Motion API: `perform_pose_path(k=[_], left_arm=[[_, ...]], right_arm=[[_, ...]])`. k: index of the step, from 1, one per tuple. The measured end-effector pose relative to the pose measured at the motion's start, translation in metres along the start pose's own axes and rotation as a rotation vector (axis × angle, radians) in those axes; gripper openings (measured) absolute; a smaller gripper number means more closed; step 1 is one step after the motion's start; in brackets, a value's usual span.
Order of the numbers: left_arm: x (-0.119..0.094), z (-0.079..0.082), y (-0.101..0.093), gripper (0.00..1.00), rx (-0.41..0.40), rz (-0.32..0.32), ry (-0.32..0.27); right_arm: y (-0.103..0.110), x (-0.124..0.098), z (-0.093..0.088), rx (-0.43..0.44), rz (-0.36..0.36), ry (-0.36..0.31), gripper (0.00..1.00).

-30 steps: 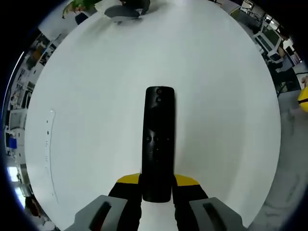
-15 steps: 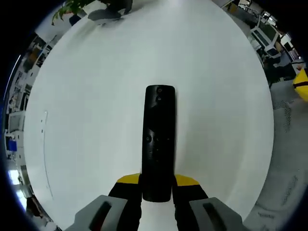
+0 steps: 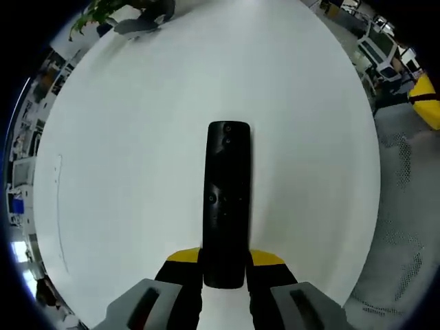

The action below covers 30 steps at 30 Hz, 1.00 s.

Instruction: Press the specified remote control buttons in sequence, fully releasing each button before pressing the next.

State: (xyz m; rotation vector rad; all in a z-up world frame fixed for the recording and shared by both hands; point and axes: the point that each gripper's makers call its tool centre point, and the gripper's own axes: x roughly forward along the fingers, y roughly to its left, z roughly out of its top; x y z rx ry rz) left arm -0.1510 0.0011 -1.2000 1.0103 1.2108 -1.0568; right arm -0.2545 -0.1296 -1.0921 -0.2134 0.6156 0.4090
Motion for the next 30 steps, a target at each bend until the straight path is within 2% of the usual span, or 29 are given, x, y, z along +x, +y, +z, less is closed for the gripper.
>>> perform_pose_path(k=[8,15,30], left_arm=[[0.000,-0.003,-0.020,0.23,-0.008,0.003,-0.032],[-0.002,-0.006,-0.032,0.23,-0.038,0.000,-0.095],[-0.004,-0.006,-0.067,0.23,-0.034,-0.001,-0.154]], right_arm=[[0.000,-0.002,0.001,0.005,0.001,-0.010,0.00],[0.000,-0.002,0.001,-0.001,-0.003,-0.008,0.00],[0.000,-0.001,0.001,-0.031,-0.004,-0.002,0.00]])
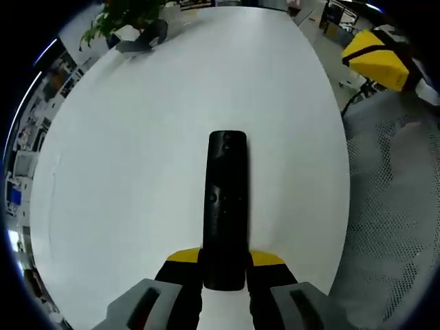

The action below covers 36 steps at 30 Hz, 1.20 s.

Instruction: Press the specified remote control buttons in sequence, fully releasing each button before pressing the next.

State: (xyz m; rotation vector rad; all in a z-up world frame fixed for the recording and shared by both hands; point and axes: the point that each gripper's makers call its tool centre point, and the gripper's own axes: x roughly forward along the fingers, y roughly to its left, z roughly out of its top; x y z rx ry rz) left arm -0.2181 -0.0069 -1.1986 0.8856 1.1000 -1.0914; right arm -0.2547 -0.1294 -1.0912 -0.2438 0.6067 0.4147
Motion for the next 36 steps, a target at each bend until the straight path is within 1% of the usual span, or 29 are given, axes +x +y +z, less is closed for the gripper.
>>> perform_pose_path(k=[6,8,10,18,25,29,31,34,36], left_arm=[[0.000,0.000,-0.012,0.23,-0.011,0.001,-0.006],[-0.001,0.000,-0.018,0.23,-0.018,0.004,-0.013],[-0.001,0.000,-0.026,0.23,-0.008,-0.002,-0.026],[-0.002,0.000,-0.048,0.23,-0.017,-0.005,-0.071],[-0.003,0.001,-0.061,0.24,-0.010,-0.013,-0.094],[-0.003,0.000,-0.066,0.23,-0.026,-0.010,-0.121],[-0.003,0.000,-0.068,0.23,-0.040,-0.009,-0.135],[-0.004,0.000,-0.070,0.24,-0.051,-0.006,-0.159],[-0.004,0.001,-0.071,0.24,-0.056,-0.007,-0.179]], right_arm=[[0.000,0.000,0.000,0.001,0.002,-0.001,0.00],[-0.001,-0.001,0.000,0.013,0.002,-0.002,0.00],[-0.002,0.000,0.000,0.026,0.003,-0.002,0.00],[-0.002,0.001,-0.002,0.029,0.000,0.010,0.00],[-0.005,0.002,-0.005,0.045,-0.007,0.020,0.00],[-0.008,0.006,-0.015,0.059,-0.019,0.078,0.00],[-0.007,0.009,-0.017,0.068,-0.009,0.091,0.00],[-0.001,0.013,-0.026,0.099,0.039,0.154,0.00],[0.007,0.018,-0.033,0.112,0.116,0.208,0.00]])
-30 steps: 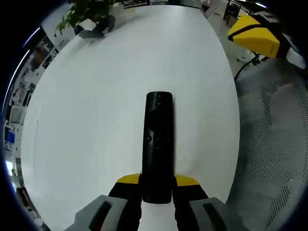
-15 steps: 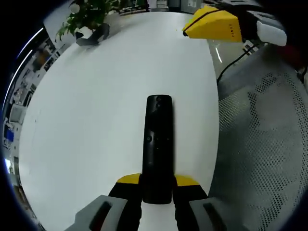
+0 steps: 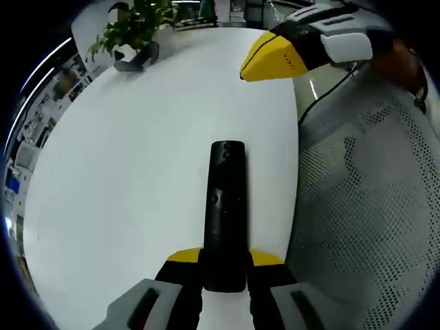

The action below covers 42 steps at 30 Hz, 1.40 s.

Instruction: Press the specified remote control buttons in sequence, fully releasing each button before pressing the next.

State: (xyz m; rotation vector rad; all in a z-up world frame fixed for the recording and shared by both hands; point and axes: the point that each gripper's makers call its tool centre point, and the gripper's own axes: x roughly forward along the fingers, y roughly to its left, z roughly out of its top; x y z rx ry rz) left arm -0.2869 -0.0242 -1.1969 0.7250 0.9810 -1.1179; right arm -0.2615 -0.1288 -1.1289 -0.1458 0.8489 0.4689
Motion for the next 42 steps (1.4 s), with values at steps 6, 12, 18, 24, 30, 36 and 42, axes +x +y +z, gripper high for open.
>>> perform_pose_path(k=[6,12,18,24,30,36,42], left_arm=[[-0.001,0.000,-0.002,0.24,0.006,-0.006,-0.076],[-0.001,0.000,-0.004,0.24,-0.009,-0.001,-0.140],[-0.001,0.000,-0.007,0.24,-0.019,0.004,-0.177],[-0.001,0.000,-0.008,0.24,-0.027,0.006,-0.188],[-0.001,-0.001,-0.009,0.24,-0.042,0.014,-0.220],[-0.002,-0.002,-0.014,0.24,-0.067,0.063,-0.281],[-0.004,-0.002,-0.015,0.24,-0.085,0.085,-0.285]], right_arm=[[0.002,0.024,-0.020,0.129,0.082,0.202,0.00],[0.007,0.042,-0.024,0.225,0.148,0.273,0.00],[0.016,0.049,-0.024,0.336,0.215,0.264,0.00],[0.018,0.052,-0.028,0.410,0.235,0.252,0.00],[0.017,0.052,-0.027,0.371,0.216,0.242,0.00],[0.017,0.051,-0.028,0.373,0.212,0.233,0.00],[0.013,0.051,-0.028,0.416,0.221,0.231,0.00]])
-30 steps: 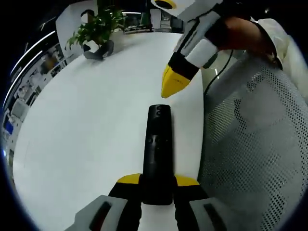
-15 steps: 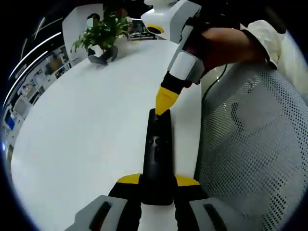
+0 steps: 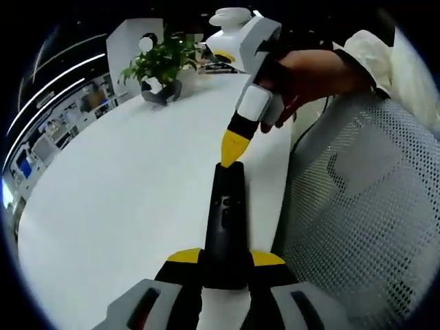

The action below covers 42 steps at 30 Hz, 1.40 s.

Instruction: Press the specified remote control buttons in sequence, fully releasing each button before pressing the next.

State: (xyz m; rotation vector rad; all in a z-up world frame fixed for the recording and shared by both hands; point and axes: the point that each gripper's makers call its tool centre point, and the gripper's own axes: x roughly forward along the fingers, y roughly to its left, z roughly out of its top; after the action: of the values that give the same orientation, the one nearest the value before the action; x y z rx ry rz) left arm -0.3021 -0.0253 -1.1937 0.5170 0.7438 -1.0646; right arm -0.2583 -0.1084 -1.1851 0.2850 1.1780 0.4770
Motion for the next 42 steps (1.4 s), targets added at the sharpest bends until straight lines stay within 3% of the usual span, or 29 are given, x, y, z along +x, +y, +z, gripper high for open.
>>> perform_pose_path(k=[4,7,11,14,20,22,23,26,29,32,42], left_arm=[[-0.002,-0.002,0.002,0.24,-0.051,-0.009,-0.005],[-0.003,-0.002,0.003,0.24,-0.098,-0.047,-0.055],[-0.005,-0.001,0.004,0.24,-0.126,-0.072,-0.085],[-0.003,0.000,0.000,0.24,-0.097,-0.077,-0.084],[-0.003,0.000,-0.004,0.24,-0.084,-0.094,-0.080],[-0.003,0.000,-0.005,0.24,-0.079,-0.098,-0.079],[-0.003,-0.001,-0.005,0.24,-0.074,-0.100,-0.077],[-0.003,-0.001,-0.007,0.24,-0.054,-0.110,-0.077],[-0.003,0.000,-0.010,0.24,-0.044,-0.127,-0.078],[-0.003,0.000,-0.010,0.24,-0.040,-0.128,-0.081],[-0.004,0.000,-0.010,0.24,-0.045,-0.129,-0.088]], right_arm=[[0.000,0.000,0.000,0.016,0.010,-0.002,0.00],[0.001,0.000,0.001,-0.001,0.009,-0.002,0.00],[0.003,0.001,0.002,-0.110,-0.024,0.005,0.00],[0.004,0.001,0.000,-0.139,-0.043,0.008,0.00],[-0.005,-0.008,-0.004,-0.089,-0.078,0.014,0.00],[-0.009,-0.013,0.000,-0.087,-0.092,-0.022,0.00],[-0.009,-0.016,0.005,-0.047,-0.085,-0.058,0.00],[-0.013,-0.018,0.006,0.008,-0.062,-0.054,0.00],[-0.005,-0.013,-0.003,0.047,-0.018,-0.004,0.00],[-0.005,-0.010,-0.012,0.033,-0.043,0.051,0.00],[-0.004,-0.011,-0.014,0.013,-0.045,0.064,0.00]])
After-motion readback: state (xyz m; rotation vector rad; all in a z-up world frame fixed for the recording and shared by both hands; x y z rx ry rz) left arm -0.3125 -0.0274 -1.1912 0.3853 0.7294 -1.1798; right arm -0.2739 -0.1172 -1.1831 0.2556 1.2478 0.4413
